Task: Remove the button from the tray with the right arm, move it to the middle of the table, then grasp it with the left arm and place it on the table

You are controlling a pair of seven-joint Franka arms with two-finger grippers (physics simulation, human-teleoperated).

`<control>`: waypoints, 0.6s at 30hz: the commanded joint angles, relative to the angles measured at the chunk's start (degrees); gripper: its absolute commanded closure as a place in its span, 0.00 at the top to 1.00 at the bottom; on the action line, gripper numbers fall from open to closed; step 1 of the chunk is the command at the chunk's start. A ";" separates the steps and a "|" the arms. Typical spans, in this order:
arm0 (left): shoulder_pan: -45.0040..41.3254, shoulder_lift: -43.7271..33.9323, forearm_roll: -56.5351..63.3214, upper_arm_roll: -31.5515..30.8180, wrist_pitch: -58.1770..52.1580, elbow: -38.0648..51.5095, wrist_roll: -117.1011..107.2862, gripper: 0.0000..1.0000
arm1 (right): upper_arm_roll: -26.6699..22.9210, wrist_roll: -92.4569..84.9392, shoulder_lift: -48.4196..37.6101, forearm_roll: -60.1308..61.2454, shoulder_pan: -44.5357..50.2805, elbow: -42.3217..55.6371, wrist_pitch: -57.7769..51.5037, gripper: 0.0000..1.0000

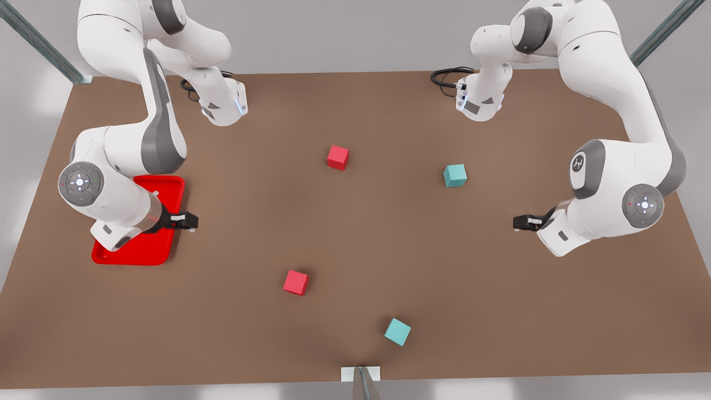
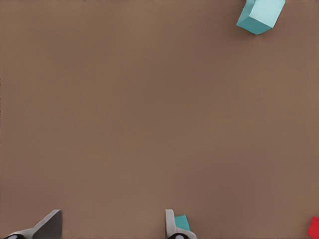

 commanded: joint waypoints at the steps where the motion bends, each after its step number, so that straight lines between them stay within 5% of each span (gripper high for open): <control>1: 0.06 -0.05 -0.09 -0.08 5.75 0.05 2.67 1.00 | 0.00 5.96 -0.08 -0.06 0.00 0.02 6.64 1.00; 11: -0.47 -0.05 4.83 -0.52 5.74 -0.48 -0.23 1.00 | -0.70 5.88 -0.51 -0.50 -2.20 -6.21 6.64 1.00; 18: -1.79 0.04 4.83 -0.70 4.95 -1.10 -0.32 1.00 | -1.93 5.00 -8.25 -1.20 -9.31 -36.54 24.21 1.00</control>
